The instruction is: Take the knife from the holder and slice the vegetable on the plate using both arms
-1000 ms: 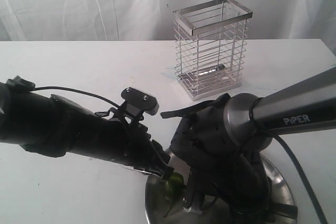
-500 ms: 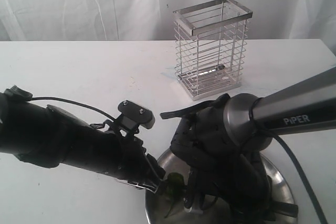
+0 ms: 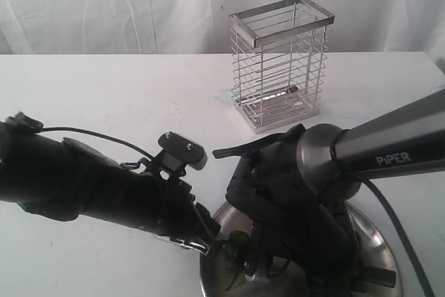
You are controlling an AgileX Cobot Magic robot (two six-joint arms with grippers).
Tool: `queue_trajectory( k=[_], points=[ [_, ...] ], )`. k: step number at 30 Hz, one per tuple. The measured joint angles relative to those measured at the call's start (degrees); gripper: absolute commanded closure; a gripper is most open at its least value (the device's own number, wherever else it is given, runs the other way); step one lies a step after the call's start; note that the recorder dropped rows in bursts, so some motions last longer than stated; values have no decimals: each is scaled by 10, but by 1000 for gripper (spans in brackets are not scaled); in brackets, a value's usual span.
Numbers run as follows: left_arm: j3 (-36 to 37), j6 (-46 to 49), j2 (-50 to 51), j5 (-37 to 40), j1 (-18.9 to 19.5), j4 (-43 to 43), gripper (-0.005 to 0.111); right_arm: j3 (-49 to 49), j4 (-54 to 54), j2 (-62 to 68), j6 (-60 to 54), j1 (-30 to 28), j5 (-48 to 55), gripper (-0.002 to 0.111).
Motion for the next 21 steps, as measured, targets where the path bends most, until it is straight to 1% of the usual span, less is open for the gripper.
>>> queue_trajectory(
  k=[4, 10, 15, 21],
  points=[
    [0, 0, -45, -17, 0, 12, 65, 1, -8, -22, 0, 0, 0, 108],
    [0, -1, -47, -17, 0, 12, 54, 21, -20, -51, 0, 0, -1, 108],
    [0, -5, -47, -3, 0, 7, 54, 52, -21, -52, 0, 0, -1, 108],
    [0, -15, -47, 25, 0, 5, 54, 57, -28, -52, 0, 0, -1, 108]
  ],
)
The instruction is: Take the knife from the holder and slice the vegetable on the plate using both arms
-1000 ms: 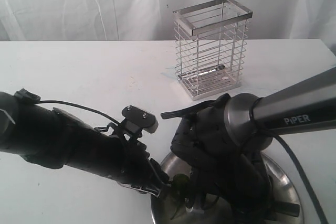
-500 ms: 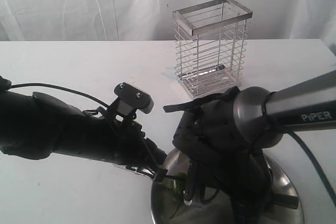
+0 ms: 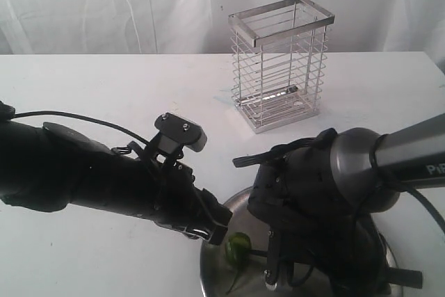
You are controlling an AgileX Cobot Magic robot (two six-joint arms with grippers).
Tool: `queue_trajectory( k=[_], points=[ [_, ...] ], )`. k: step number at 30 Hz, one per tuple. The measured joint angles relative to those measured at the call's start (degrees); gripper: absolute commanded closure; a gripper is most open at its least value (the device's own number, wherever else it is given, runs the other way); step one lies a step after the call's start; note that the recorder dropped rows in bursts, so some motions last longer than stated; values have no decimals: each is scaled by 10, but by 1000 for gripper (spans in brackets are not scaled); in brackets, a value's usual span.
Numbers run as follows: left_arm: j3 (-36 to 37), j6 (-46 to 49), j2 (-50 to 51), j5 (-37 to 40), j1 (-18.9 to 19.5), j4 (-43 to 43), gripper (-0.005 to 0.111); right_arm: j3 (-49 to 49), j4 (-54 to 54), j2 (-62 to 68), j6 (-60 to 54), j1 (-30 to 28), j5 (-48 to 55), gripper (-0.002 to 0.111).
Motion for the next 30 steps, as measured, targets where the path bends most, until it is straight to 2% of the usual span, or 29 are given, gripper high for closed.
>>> queue_trajectory(
  k=[30],
  points=[
    [11, -2, 13, 67, 0, -1, 54, 0, -49, 13, 19, 0, -1, 108]
  ],
)
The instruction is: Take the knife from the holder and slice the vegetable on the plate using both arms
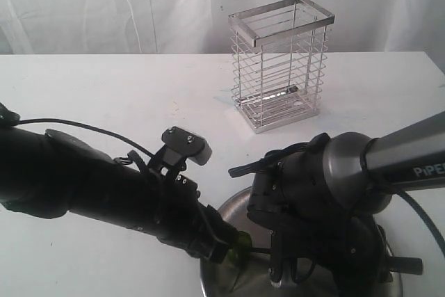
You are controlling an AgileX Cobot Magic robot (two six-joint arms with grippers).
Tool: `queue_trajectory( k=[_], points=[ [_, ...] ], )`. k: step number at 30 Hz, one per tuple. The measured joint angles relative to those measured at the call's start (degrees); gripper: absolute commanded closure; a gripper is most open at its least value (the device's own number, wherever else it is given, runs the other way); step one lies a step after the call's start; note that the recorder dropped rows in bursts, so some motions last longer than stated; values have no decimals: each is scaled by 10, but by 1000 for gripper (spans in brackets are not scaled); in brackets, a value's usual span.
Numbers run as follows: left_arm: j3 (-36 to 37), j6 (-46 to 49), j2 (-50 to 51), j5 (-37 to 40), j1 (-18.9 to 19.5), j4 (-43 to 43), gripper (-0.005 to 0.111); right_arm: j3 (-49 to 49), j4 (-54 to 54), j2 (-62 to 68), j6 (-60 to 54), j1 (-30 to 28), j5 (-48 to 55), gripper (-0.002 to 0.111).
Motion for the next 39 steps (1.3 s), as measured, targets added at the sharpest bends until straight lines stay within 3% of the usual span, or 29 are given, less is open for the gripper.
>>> queue_trajectory(
  k=[13, 20, 28, 35, 39],
  points=[
    [-2, 0, 51, 7, -1, -26, 54, 0, 0, 0, 1, 0, 0, 108],
    [-34, 0, 80, -7, -33, -28, 54, 0, -1, 0, 1, 0, 0, 108],
    [-39, 0, 89, -29, -39, -35, 56, 0, -2, 0, 1, 0, 0, 108],
    [-39, -1, 90, -40, -40, -45, 87, 0, -2, 0, 2, 0, 0, 108],
    [-40, -1, 91, -41, -41, -45, 99, 0, -2, 0, 2, 0, 0, 108]
  ],
)
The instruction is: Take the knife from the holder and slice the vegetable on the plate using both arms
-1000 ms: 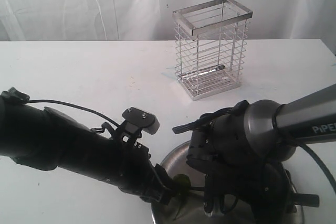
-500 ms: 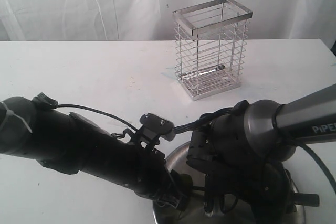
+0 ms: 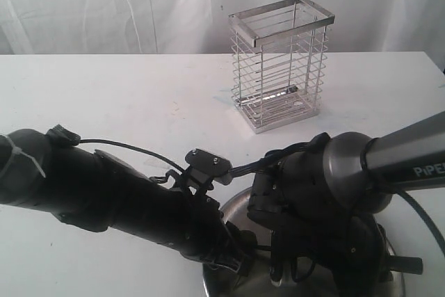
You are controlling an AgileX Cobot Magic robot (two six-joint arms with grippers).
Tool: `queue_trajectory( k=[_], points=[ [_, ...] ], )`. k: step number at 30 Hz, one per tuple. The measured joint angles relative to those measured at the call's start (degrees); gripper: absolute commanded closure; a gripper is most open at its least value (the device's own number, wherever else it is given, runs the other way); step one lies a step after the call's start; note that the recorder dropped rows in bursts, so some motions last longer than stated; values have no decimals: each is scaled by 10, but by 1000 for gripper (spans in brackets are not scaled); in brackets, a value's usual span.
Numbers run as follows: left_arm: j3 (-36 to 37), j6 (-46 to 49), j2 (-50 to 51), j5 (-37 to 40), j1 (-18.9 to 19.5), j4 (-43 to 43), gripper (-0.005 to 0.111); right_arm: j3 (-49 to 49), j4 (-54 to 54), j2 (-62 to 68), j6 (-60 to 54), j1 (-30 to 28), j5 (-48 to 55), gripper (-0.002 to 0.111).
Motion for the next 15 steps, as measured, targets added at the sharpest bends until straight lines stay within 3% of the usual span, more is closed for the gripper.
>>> queue_trajectory(
  k=[9, 15],
  points=[
    [-1, -1, -6, -20, -2, 0, 103, 0, 0, 0, 1, 0, -2, 108],
    [2, -1, -29, -97, -1, 3, 103, 0, -1, 0, 6, 0, -2, 108]
  ],
)
